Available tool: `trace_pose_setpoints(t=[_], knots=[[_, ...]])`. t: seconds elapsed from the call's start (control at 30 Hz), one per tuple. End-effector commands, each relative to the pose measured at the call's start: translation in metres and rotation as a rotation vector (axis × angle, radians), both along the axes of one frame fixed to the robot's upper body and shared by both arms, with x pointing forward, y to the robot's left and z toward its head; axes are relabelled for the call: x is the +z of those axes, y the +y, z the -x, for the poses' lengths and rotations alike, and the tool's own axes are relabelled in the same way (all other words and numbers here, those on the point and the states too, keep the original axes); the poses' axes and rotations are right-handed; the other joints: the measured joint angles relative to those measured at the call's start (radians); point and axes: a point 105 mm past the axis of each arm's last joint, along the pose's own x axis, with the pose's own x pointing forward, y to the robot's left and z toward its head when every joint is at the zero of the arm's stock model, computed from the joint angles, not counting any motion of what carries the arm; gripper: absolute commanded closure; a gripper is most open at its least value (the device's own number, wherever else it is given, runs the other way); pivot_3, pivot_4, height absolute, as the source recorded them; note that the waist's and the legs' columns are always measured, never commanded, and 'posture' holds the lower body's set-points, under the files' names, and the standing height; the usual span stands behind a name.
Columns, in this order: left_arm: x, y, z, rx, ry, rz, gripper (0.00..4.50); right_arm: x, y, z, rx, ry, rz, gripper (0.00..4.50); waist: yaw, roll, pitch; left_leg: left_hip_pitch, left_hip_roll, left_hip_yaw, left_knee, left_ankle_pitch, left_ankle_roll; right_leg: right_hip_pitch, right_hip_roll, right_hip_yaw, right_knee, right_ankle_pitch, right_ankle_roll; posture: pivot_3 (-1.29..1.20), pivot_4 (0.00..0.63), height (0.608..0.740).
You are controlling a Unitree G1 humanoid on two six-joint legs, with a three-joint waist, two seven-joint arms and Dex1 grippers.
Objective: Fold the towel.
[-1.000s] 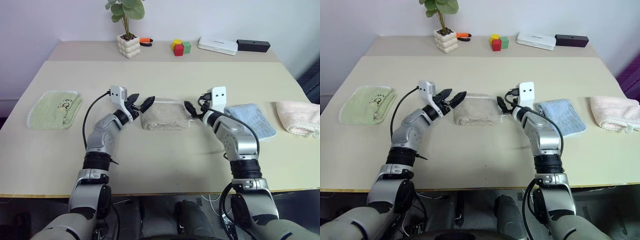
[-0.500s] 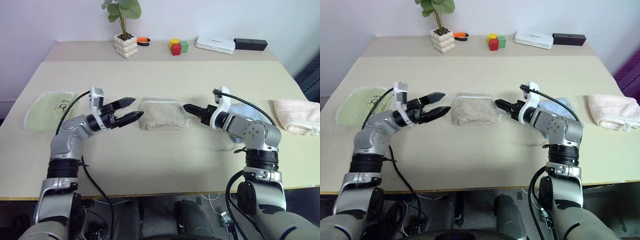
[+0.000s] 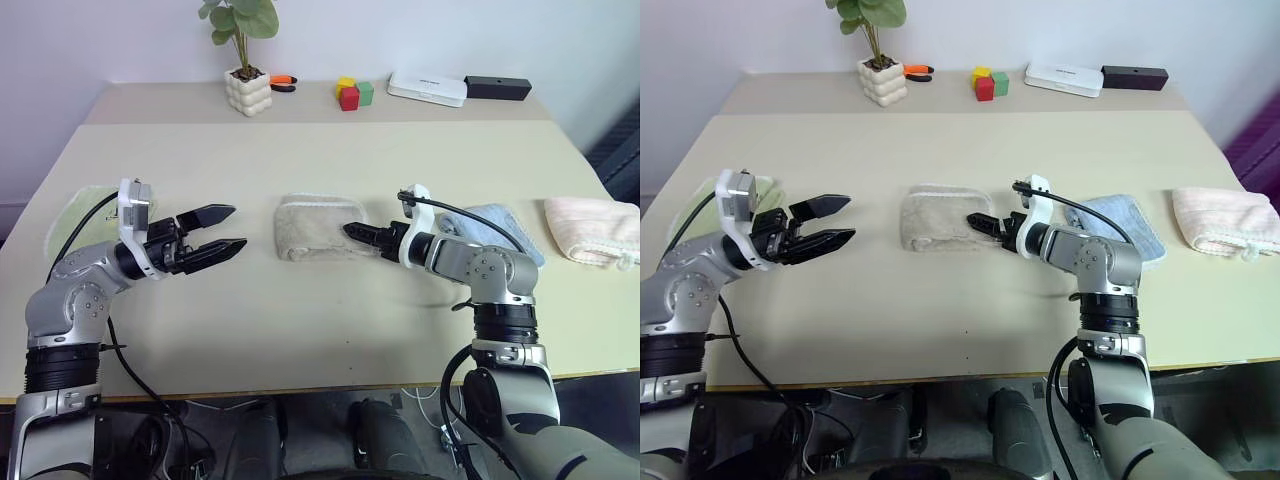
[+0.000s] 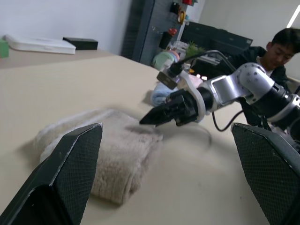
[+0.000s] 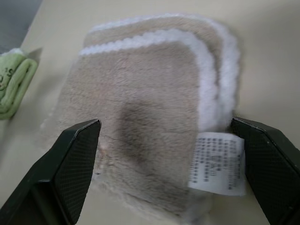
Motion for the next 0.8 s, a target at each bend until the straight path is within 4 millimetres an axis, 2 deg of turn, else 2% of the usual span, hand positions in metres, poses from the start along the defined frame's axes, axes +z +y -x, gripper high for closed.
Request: trace_pose_setpoints(t=[0.03,0.07,0.17,0.33,0.4,0.5,0.57,0.67,0.8], knots=[[0.009,-0.002,0.005,-0.003,-0.046,0.009,0.01,-0.007,0.023,0.008,0.077,0.045,-0.037,0.04,-0.005,0.000,0.000,0.000,0.000,0.000,0.000,0.000,0.000,0.000,0.000,0.000,0.000,0.000,0.000,0.00,0.150,0.735],[0.009,-0.002,0.005,-0.002,-0.047,0.010,0.01,-0.007,0.027,0.009,0.086,0.058,-0.060,0.04,-0.010,0.000,0.000,0.000,0.000,0.000,-0.001,0.000,0.000,0.000,0.000,0.000,0.000,0.000,0.000,0.00,0.150,0.735],[0.008,-0.004,0.005,0.007,-0.047,0.007,0.00,-0.009,0.035,0.009,0.090,0.079,-0.100,0.86,-0.021,0.000,0.000,0.000,0.000,0.000,-0.002,0.000,0.000,0.000,0.000,0.000,0.000,0.000,0.000,0.00,0.150,0.735],[0.006,-0.004,0.002,0.026,-0.042,0.003,0.00,-0.002,0.035,0.002,0.054,0.078,-0.168,3.49,-0.020,0.000,0.000,-0.001,0.000,0.000,-0.003,0.001,-0.001,-0.002,0.000,0.000,0.000,0.000,0.000,0.00,0.150,0.735],[0.005,-0.005,0.001,0.029,-0.041,0.004,0.00,0.008,0.031,-0.004,0.020,0.064,-0.229,4.45,-0.020,0.000,0.000,-0.001,0.000,0.000,-0.002,0.001,-0.001,-0.002,0.000,0.000,0.000,0.000,0.000,0.00,0.150,0.735],[0.004,-0.007,-0.004,0.036,-0.041,0.014,0.00,0.039,0.020,-0.013,-0.028,-0.009,-0.373,4.45,-0.014,0.000,0.000,-0.001,0.000,0.000,-0.002,0.001,-0.002,-0.002,0.000,0.000,0.000,0.000,0.000,0.00,0.150,0.735],[0.003,-0.011,-0.006,0.023,-0.038,0.024,0.00,0.053,0.009,-0.014,-0.056,-0.050,-0.418,4.45,-0.012,0.000,0.000,-0.001,0.000,0.000,-0.002,0.001,-0.002,-0.002,0.000,0.000,0.000,0.000,0.000,0.00,0.150,0.735],[0.002,-0.017,-0.013,0.006,-0.037,0.036,0.00,0.079,-0.019,-0.013,-0.144,-0.175,-0.484,4.45,-0.002,0.000,0.000,-0.001,0.000,0.000,-0.002,0.001,-0.002,-0.002,0.000,0.000,0.000,0.000,0.000,0.00,0.150,0.735],[0.001,-0.024,-0.025,-0.018,-0.048,0.042,0.00,0.114,-0.071,-0.002,-0.324,-0.321,-0.622,4.45,0.011,0.000,0.000,-0.001,0.000,0.000,-0.002,0.001,-0.002,-0.002,0.000,0.000,0.000,0.000,0.000,0.00,0.150,0.735]])
